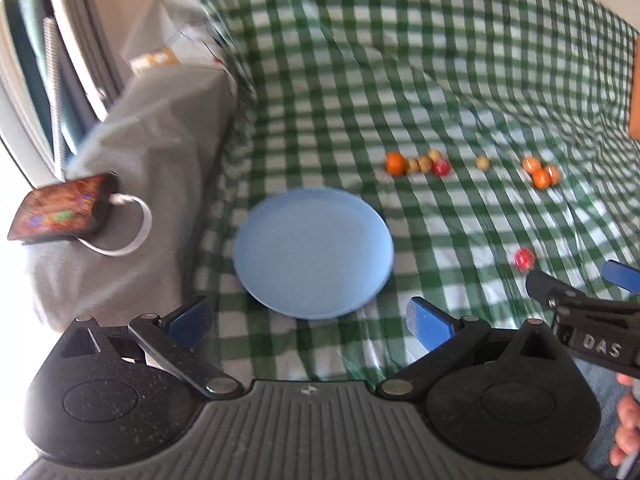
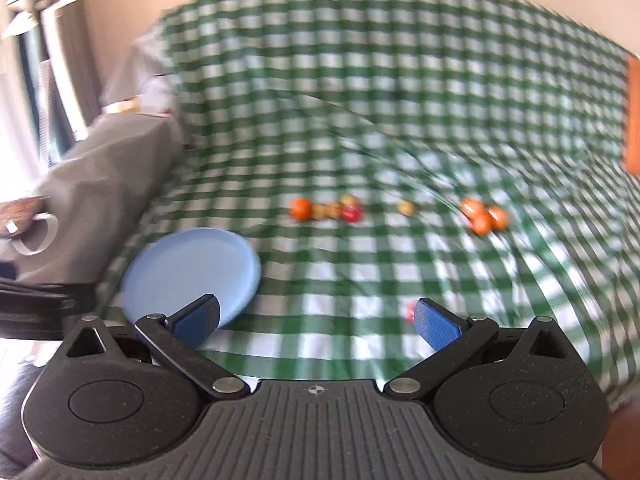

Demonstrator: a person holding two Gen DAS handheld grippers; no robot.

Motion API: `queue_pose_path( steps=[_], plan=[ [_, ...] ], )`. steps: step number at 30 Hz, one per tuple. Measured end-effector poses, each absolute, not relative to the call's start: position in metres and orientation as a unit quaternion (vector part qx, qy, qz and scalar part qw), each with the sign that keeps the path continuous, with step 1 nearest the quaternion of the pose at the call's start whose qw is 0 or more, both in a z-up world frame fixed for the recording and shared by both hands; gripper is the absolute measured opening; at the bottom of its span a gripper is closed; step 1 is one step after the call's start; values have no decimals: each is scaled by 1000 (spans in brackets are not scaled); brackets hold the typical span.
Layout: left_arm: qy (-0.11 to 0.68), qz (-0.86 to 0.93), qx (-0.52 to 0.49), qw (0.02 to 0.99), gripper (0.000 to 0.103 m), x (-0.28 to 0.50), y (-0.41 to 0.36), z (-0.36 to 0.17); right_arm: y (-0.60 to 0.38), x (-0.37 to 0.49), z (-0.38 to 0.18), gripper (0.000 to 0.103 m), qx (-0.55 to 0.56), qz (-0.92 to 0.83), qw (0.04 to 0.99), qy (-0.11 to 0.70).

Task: Organize fruits
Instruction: 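Grasp a tan round fruit with the left tool while the right tool grasps a red plum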

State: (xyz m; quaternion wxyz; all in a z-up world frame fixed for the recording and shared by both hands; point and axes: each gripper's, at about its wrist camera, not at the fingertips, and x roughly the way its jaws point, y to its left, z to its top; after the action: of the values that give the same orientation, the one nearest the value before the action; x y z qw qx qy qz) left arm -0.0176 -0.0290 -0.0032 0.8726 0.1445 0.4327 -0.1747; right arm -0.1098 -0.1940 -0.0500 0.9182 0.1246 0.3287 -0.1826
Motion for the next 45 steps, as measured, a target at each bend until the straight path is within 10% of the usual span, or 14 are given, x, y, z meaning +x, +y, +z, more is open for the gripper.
queue_pose_path(
  steps=[16, 19, 22, 34, 45],
  plan=[
    [458, -215, 223, 834, 103, 83, -152, -62, -297, -41, -201, 101, 157, -268, 862, 400],
    [447, -216, 251, 831, 103, 115, -181, -78, -301, -36, -216, 78, 124, -269, 876, 382],
    [430, -234, 285, 824, 103, 146, -212, -95, -308, -31, -214, 32, 107, -270, 889, 354],
    [357, -373, 459, 723, 79, 220, -311, -148, -357, -12, -222, 34, 120, -345, 872, 327],
    [355, -433, 524, 641, 26, 222, -327, -181, -354, -29, -218, 53, 151, -349, 860, 340]
  ],
)
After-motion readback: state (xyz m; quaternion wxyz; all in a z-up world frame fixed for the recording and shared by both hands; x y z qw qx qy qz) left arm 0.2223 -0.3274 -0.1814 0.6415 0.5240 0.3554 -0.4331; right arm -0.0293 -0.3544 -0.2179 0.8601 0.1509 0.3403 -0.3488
